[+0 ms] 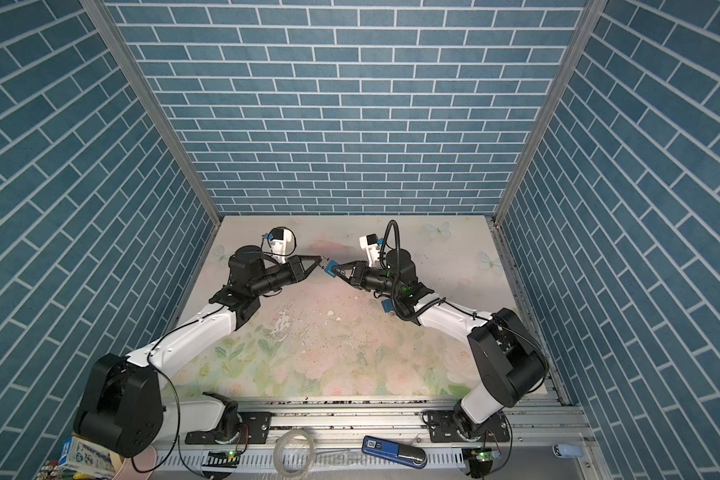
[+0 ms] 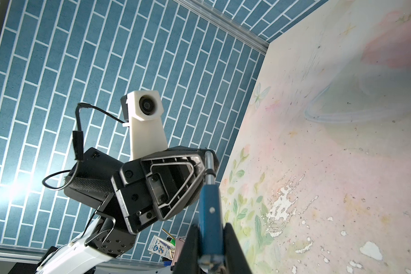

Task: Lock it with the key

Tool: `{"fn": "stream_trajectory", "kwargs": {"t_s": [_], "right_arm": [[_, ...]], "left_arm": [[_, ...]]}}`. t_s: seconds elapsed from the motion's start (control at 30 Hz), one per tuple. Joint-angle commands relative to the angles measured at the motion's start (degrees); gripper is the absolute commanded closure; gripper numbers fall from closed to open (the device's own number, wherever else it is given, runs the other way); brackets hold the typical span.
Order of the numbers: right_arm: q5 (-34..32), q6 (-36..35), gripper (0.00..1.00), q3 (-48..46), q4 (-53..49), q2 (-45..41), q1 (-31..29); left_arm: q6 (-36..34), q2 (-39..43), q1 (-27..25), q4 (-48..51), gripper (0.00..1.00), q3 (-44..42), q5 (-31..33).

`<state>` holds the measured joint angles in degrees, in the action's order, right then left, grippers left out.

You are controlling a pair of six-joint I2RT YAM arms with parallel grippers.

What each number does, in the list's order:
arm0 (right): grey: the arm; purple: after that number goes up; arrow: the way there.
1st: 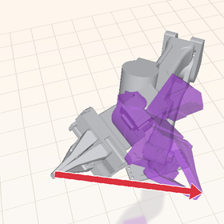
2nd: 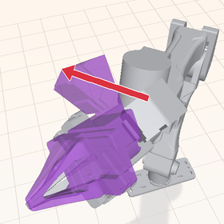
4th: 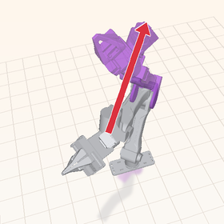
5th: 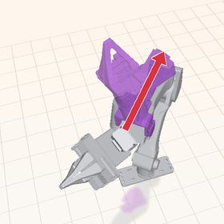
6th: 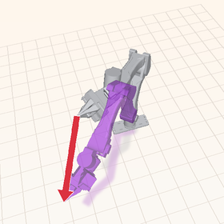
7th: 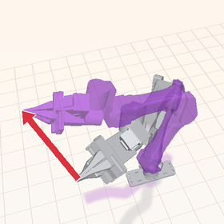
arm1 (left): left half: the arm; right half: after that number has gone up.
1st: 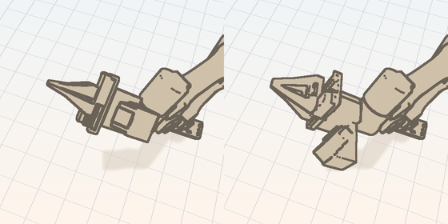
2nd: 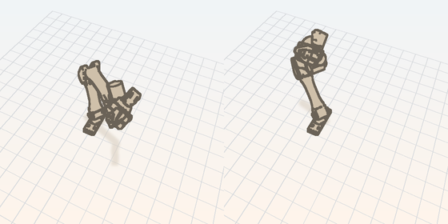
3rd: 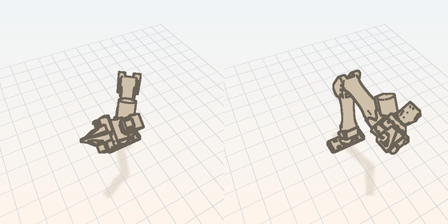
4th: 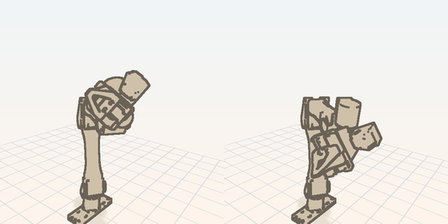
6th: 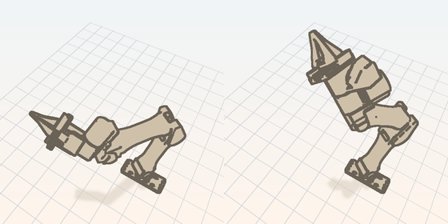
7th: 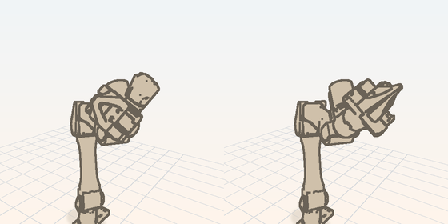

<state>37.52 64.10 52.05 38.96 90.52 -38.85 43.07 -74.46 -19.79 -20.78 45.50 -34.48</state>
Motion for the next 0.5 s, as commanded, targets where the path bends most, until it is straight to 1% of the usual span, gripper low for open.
{"fn": "stream_trajectory", "kwargs": {"t_s": [0.0, 0.17, 0.3, 0.47], "right_arm": [[-0.08, -0.66, 1.00, 4.22, 8.25, 1.27, -0.84], [-0.17, -0.46, 1.00, 5.23, 9.12, 2.62, -1.12], [-0.66, -1.07, 1.00, 6.20, 9.13, 3.37, -1.47], [-0.60, 0.44, 1.00, 6.67, 13.85, 4.53, -1.49]], "left_arm": [[-0.53, 0.55, -2.54, 1.37, 1.00, -1.08, -5.54], [1.54, -0.66, -3.14, 0.05, 1.00, -0.79, -7.11], [1.84, -2.00, -5.10, -0.48, 1.00, -0.07, -7.44], [1.94, -1.81, -6.32, -0.54, 1.00, 0.23, -7.62]]}}
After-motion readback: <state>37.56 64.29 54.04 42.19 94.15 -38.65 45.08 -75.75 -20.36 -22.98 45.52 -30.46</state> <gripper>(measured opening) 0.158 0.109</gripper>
